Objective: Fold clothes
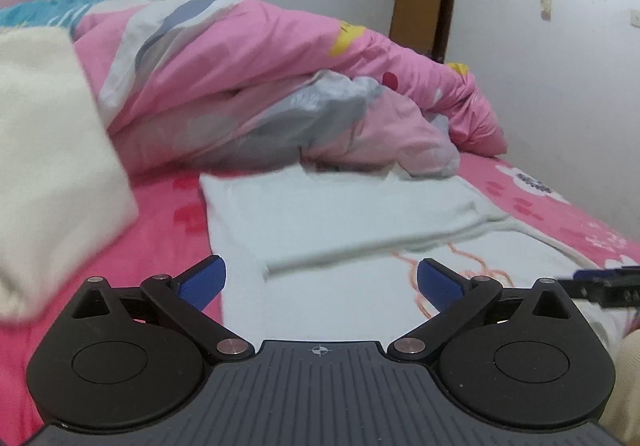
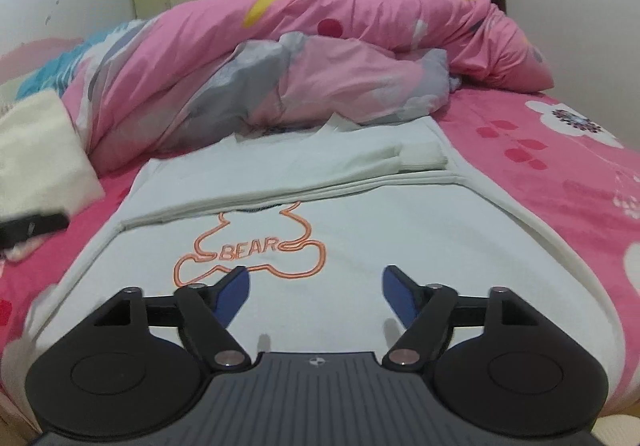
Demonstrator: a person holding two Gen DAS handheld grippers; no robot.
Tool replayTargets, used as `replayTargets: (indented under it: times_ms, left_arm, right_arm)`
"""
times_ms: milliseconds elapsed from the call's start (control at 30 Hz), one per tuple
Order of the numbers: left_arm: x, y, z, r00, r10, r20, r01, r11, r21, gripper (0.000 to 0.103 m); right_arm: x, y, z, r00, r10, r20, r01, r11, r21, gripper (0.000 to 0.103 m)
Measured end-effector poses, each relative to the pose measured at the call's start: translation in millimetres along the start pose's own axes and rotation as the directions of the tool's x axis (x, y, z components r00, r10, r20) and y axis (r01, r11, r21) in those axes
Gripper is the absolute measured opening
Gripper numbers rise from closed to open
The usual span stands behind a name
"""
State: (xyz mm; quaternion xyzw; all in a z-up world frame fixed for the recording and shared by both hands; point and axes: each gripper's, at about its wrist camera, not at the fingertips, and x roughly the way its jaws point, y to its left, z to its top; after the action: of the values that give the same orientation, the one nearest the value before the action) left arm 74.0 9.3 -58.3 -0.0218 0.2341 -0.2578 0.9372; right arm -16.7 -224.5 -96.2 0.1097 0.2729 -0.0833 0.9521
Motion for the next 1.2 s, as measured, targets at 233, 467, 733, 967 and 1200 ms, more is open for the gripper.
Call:
replayTargets:
  times_ms: [233, 467, 733, 967, 1200]
  left_arm:
    - [-2.1, -50.7, -39.5, 0.997, 0.032, -0.065, -0.029, 0.999, 0.040, 0.103]
    - [11.8, -68.7, -61.3, 0.992, 0.101, -0.072, -0.093, 0.990, 0.111, 0.103]
    - [19.8, -60.0, -67.6, 0.995, 0.087, -0.056, -0.083, 0.994, 0.068, 0.103]
    - [18.6, -58.7, -72.9, 0.997, 0.074, -0.030, -0.072, 0.995, 0.073, 0.103]
    - [18.9, -60.4, -73.5, 0.997, 0.079, -0.024, -0.077, 0.994, 0.083, 0.103]
  right_arm:
    - [-5.2, -1.9, -13.3, 0.997, -0.060, 0.040, 0.061, 0.998, -0.026, 0.100]
    - [0.9, 4.7, -28.5, 0.996, -0.086, 0.032, 0.088, 0.993, -0.081, 0.102]
    - [12.8, 8.8, -35.3, 0.992, -0.123, 0.009, 0.123, 0.988, -0.088, 0.103]
    - [24.7, 11.4, -44.1, 0.988, -0.155, 0.000, 0.155, 0.984, -0.088, 0.103]
    - [27.0, 12.5, -43.8, 0.986, -0.167, -0.011, 0.166, 0.983, -0.072, 0.103]
